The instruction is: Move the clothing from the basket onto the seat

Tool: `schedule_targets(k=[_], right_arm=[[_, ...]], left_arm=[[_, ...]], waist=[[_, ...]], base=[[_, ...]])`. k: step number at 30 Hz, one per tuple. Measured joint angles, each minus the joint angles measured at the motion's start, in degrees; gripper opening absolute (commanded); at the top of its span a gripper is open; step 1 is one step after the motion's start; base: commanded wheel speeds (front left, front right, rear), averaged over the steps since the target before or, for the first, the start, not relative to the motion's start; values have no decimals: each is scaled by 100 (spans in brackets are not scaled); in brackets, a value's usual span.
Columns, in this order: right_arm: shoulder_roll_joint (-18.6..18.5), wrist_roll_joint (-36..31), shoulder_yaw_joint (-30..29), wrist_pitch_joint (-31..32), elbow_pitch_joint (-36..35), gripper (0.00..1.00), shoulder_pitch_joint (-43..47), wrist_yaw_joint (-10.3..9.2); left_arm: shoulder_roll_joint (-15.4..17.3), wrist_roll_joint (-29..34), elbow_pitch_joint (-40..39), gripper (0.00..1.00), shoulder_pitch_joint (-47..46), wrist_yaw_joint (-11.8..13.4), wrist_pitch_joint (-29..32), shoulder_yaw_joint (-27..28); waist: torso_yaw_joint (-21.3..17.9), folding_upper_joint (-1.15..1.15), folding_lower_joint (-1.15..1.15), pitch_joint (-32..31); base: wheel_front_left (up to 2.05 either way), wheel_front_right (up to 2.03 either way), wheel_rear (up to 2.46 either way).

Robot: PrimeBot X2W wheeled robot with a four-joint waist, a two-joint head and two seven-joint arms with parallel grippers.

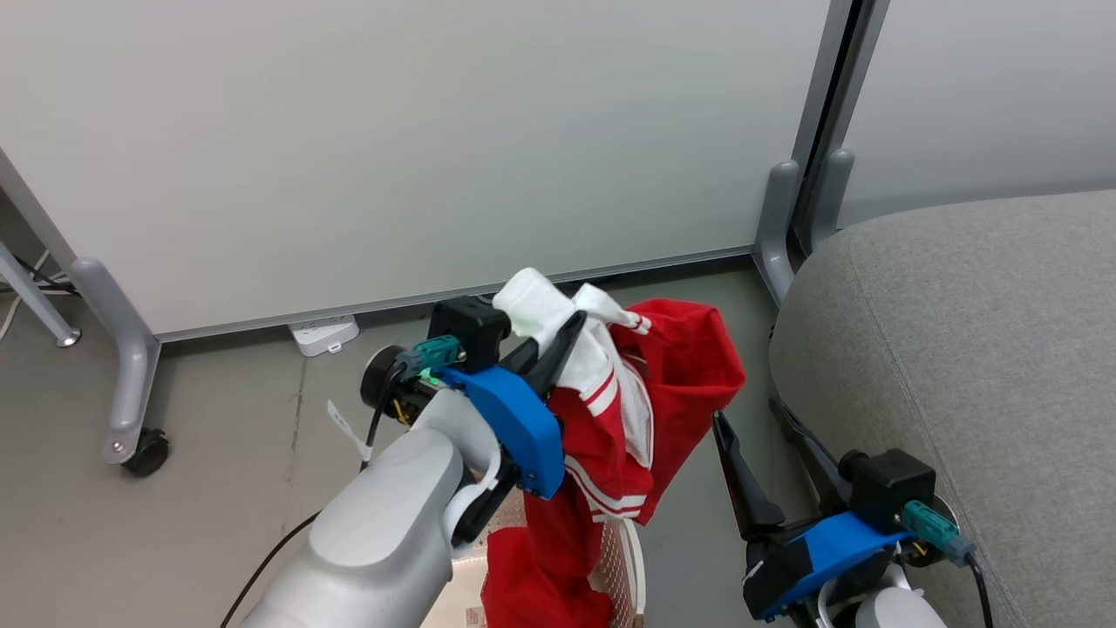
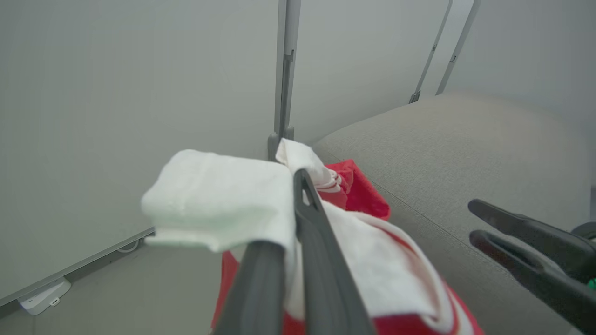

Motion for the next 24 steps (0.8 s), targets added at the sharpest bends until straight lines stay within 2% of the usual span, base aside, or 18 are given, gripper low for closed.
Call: schedule_targets(k=[7,12,24], right_arm=[[0,0,36,35,-74,100,62,0],[0,14,125,56,-94,100,71,0],[1,208,1245,312,-261,100,220,0]], left_arm=[[-1,-349,-77,0,-129,220,-21,-415],[1,-530,20,0,-203,269,-92,-634],[1,-907,232,0,-329,363,-267,-984]], waist=[[-60,0,0,2],[-90,0,0,11],[-106,0,0,41]], base=[[0,0,0],[0,0,0],[0,0,0]])
